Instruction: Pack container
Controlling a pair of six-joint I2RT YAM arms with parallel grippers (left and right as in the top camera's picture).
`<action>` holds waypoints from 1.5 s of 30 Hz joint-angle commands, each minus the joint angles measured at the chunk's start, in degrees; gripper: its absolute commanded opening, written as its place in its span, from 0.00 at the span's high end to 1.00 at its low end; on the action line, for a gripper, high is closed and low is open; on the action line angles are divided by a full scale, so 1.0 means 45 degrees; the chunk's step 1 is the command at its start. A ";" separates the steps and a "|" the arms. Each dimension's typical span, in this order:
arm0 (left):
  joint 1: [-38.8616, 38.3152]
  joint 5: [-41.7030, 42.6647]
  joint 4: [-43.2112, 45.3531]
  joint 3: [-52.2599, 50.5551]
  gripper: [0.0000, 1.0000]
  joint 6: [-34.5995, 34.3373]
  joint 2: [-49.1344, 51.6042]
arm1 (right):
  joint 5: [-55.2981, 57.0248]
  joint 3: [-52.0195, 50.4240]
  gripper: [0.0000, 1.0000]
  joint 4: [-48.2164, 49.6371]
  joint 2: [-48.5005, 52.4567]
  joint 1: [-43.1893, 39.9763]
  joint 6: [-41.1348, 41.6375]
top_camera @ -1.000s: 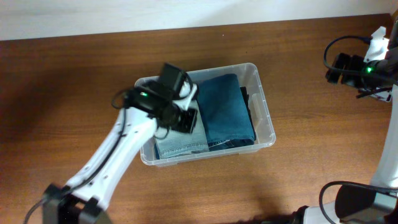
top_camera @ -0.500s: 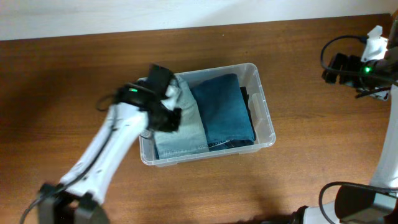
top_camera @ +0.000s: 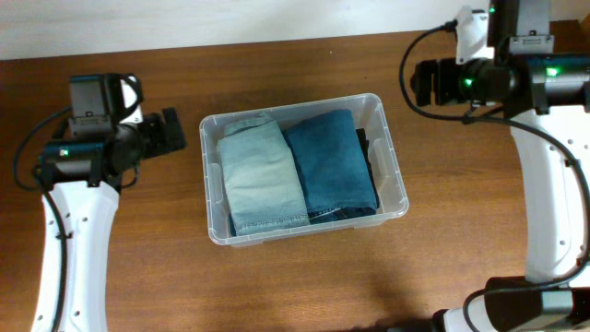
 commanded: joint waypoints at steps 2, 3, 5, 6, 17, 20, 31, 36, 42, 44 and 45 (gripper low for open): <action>0.0636 -0.0151 -0.0015 0.0053 0.01 0.0253 0.0049 | 0.0350 0.0233 0.02 -0.0160 0.0034 0.0029 -0.0131; 0.0729 -0.0087 -0.0126 0.0053 0.01 0.0253 0.0010 | 0.0359 0.0228 0.02 -0.0340 -0.0063 0.0029 -0.0087; 0.0777 -0.0097 -0.0355 -0.0005 0.01 0.0408 -0.0151 | 0.0364 0.0204 0.02 -0.0709 -0.0398 0.0034 -0.0092; 0.0777 -0.0097 -0.0384 -0.0102 0.01 0.0500 -0.0306 | 0.0447 0.0126 0.02 -0.0748 -0.0627 0.0034 -0.0087; 0.0753 0.0758 0.1972 -0.5761 0.01 0.0481 -0.6926 | 0.0593 -0.7791 0.02 0.2603 -0.7485 0.0068 -0.0223; 0.0753 0.0772 0.2793 -0.7524 0.01 0.0486 -0.8981 | 0.0597 -1.0763 0.02 0.3478 -1.0273 0.0053 -0.0228; 0.0753 0.0767 -0.0457 -0.8111 0.00 0.0486 -1.0278 | 0.0588 -1.2672 0.02 0.1209 -1.3080 0.0053 -0.0228; 0.0753 0.0767 -0.0913 -0.8111 0.01 0.0491 -1.0278 | 0.0588 -1.2672 0.01 0.1059 -1.3070 0.0053 -0.0228; 0.0753 0.0767 -0.0913 -0.8111 0.01 0.0486 -1.0278 | 0.0593 -1.2672 0.02 0.1083 -1.3070 0.0053 -0.0233; 0.0753 0.0767 -0.0913 -0.8111 0.01 0.0486 -1.0278 | 0.0593 -1.2726 0.01 0.1413 -1.3134 0.0053 -0.0248; 0.0753 0.0767 -0.0913 -0.8111 0.01 0.0491 -1.0278 | 0.0583 -1.2764 0.01 0.1647 -1.3187 0.0053 -0.0471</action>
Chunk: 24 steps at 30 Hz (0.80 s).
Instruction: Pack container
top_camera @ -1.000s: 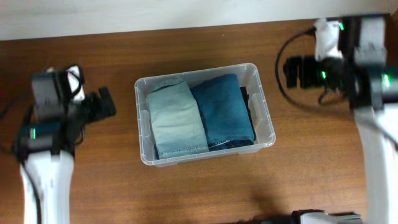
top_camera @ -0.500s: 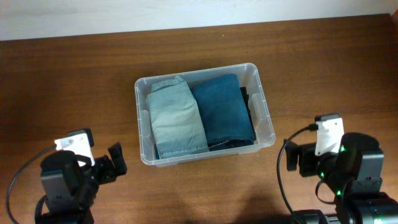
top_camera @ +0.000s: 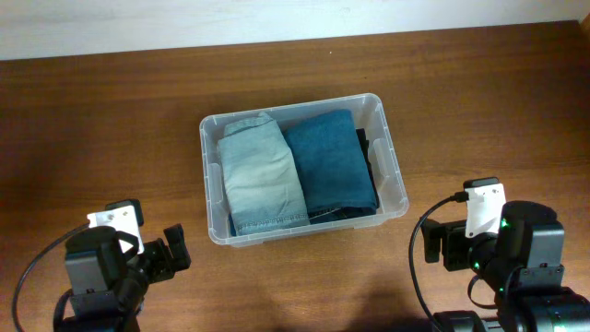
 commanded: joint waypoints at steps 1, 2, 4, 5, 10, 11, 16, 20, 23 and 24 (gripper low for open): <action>0.0005 0.0189 -0.0019 -0.0078 0.00 -0.0078 -0.0024 | 0.0151 -0.0272 0.02 0.0733 -0.0243 0.0044 -0.0554; 0.0005 0.0189 -0.0019 -0.0078 0.00 -0.0078 -0.0024 | 0.0151 -0.0427 0.02 0.1175 -0.0437 0.0044 -0.0894; 0.0005 0.0189 -0.0019 -0.0078 0.01 -0.0078 -0.0024 | 0.0141 -0.1078 0.02 0.2375 -0.1175 0.0044 -0.1554; 0.0005 0.0189 -0.0019 -0.0078 0.01 -0.0078 -0.0024 | 0.0146 -0.1598 0.02 0.3094 -0.1710 0.0044 -0.1681; 0.0005 0.0189 -0.0019 -0.0078 0.01 -0.0073 -0.0024 | -0.0073 -0.4809 0.01 0.6431 -0.4517 0.0044 -0.1671; 0.0005 0.0189 -0.0019 -0.0078 0.01 -0.0078 -0.0024 | -0.0146 -0.5600 0.02 0.7232 -0.5153 0.0044 -0.1666; 0.0005 0.0189 -0.0019 -0.0078 0.01 -0.0078 -0.0024 | -0.0180 -0.8398 0.02 1.0142 -0.7349 0.0044 -0.1671; 0.0005 0.0189 -0.0019 -0.0078 0.00 -0.0078 -0.0024 | 0.0175 -1.0117 0.02 1.2084 -0.8004 0.0005 -0.1676; 0.0005 0.0189 -0.0019 -0.0078 0.01 -0.0073 -0.0024 | 0.0481 -1.1288 0.01 1.2934 -0.8014 0.0010 -0.1666; 0.0005 0.0189 -0.0019 -0.0078 0.01 -0.0078 -0.0024 | 0.0471 -1.1521 0.01 1.2886 -0.8014 0.0010 -0.1613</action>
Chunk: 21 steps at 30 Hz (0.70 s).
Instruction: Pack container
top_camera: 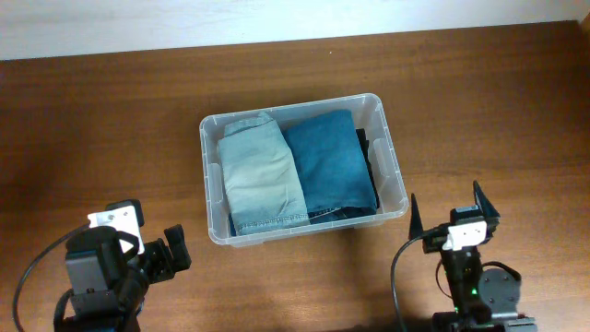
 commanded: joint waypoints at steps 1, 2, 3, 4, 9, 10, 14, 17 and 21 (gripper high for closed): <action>0.0010 0.0189 -0.0010 -0.0034 0.00 -0.0078 -0.0024 | 0.0272 -0.1156 0.01 0.0010 -0.0126 0.0010 0.0058; 0.0010 0.0189 -0.0010 -0.0034 0.01 -0.0078 -0.0024 | 0.0306 -0.1302 0.02 0.0151 -0.0126 0.0015 0.0146; 0.0010 0.0189 -0.0010 -0.0034 0.01 -0.0078 -0.0024 | 0.0330 -0.1341 0.01 0.0267 -0.0126 0.0024 0.0141; 0.0010 0.0189 -0.0010 -0.0034 0.01 -0.0078 -0.0024 | 0.0330 -0.1336 0.02 0.0262 -0.0126 0.0024 0.0141; 0.0010 0.0189 -0.0010 -0.0034 0.01 -0.0078 -0.0024 | 0.0330 -0.1336 0.02 0.0262 -0.0121 0.0024 0.0141; 0.0010 0.0189 -0.0010 -0.0034 0.01 -0.0078 -0.0024 | 0.0330 -0.1336 0.02 0.0262 -0.0121 0.0024 0.0141; 0.0010 0.0189 -0.0010 -0.0034 0.01 -0.0078 -0.0024 | 0.0330 -0.1336 0.02 0.0262 -0.0121 0.0024 0.0141; 0.0010 0.0189 -0.0010 -0.0034 0.01 -0.0078 -0.0024 | 0.0330 -0.1336 0.01 0.0262 -0.0121 0.0024 0.0136; 0.0010 0.0189 -0.0010 -0.0034 0.01 -0.0073 -0.0024 | 0.0330 -0.1336 0.01 0.0262 -0.0121 0.0024 0.0141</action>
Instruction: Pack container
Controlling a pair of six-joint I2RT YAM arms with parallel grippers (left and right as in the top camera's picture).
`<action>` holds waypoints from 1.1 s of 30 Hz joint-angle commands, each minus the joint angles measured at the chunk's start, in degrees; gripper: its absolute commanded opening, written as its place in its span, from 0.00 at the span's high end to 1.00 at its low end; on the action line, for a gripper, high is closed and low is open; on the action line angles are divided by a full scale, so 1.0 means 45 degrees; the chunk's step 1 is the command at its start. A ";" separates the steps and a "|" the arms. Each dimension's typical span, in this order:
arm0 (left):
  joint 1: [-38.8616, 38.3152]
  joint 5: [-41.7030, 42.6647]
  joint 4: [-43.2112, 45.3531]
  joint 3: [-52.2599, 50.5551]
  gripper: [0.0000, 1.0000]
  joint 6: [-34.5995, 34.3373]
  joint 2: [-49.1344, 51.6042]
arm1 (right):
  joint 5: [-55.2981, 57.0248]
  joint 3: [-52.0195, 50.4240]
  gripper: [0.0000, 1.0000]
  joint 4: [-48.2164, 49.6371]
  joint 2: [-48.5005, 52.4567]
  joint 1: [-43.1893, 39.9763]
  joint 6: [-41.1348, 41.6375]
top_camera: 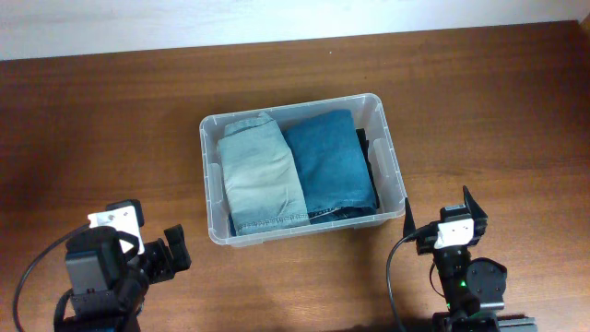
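Note:
The clear plastic container [210, 189] stands mid-table. Inside it, folded light blue jeans [263, 180] lie on the left and folded dark blue jeans [329, 164] on the right. A dark garment [370, 153] shows along the right wall. My left gripper [177, 248] is low at the front left, well off the container's corner, open and empty. My right gripper [438, 210] is at the front right, just beyond the container's near right corner. Its fingers are spread wide with nothing between them.
Brown wooden table [111, 120] all around the container. A pale wall strip [184, 23] runs along the far edge. Both arm bases and their cables sit at the near edge.
The right wrist has shifted a little left and turned slightly, its fingers still spread. The left arm and the container's contents are unchanged.
At first both arms were extended beside the container, the left to its left, the right at the far right. Then both were folded back at the near edge. Later the right gripper pointed toward the container, fingers spread. The jeans stayed in place throughout.

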 commanded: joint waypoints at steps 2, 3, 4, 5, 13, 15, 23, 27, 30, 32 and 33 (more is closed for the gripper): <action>0.0005 0.0189 0.0010 -0.0029 0.01 -0.0078 -0.0024 | 0.0204 -0.0136 0.02 0.0034 -0.0141 0.0024 0.0126; 0.0005 0.0189 0.0010 -0.0029 0.00 -0.0078 -0.0024 | 0.0204 -0.0136 0.01 0.0034 -0.0141 0.0024 0.0126; 0.0005 0.0189 0.0010 -0.0029 0.01 -0.0073 -0.0024 | 0.0204 -0.0136 0.01 0.0034 -0.0141 0.0024 0.0126; 0.0005 0.0189 0.0010 -0.0029 0.01 -0.0078 -0.0024 | 0.0204 -0.0136 0.02 0.0034 -0.0141 0.0024 0.0121; 0.0005 0.0189 0.0010 -0.0029 0.01 -0.0078 -0.0024 | 0.0204 -0.0136 0.02 0.0034 -0.0141 0.0024 0.0126; 0.0005 0.0189 0.0010 -0.0029 0.01 -0.0078 -0.0024 | 0.0204 -0.0136 0.01 0.0034 -0.0141 0.0024 0.0126; 0.0005 -0.0743 0.0015 -0.0947 0.01 0.0364 -0.1783 | 0.0204 -0.0136 0.02 0.0034 -0.0141 0.0024 0.0121; -0.0010 -0.1005 0.2229 -0.3322 0.01 0.0408 -0.4153 | 0.0204 -0.0136 0.02 0.0034 -0.0141 0.0024 0.0126; -0.0306 -0.1010 0.4386 -0.5372 0.01 0.0675 -0.6159 | 0.0204 -0.0136 0.02 0.0034 -0.0141 0.0024 0.0121; -0.0641 -0.1010 0.5542 -0.6397 0.00 0.1083 -0.7291 | 0.0204 -0.0136 0.01 0.0034 -0.0141 0.0024 0.0121; -0.0850 -0.1010 0.6188 -0.6946 0.01 0.1423 -0.7922 | 0.0204 -0.0136 0.02 0.0034 -0.0141 0.0024 0.0126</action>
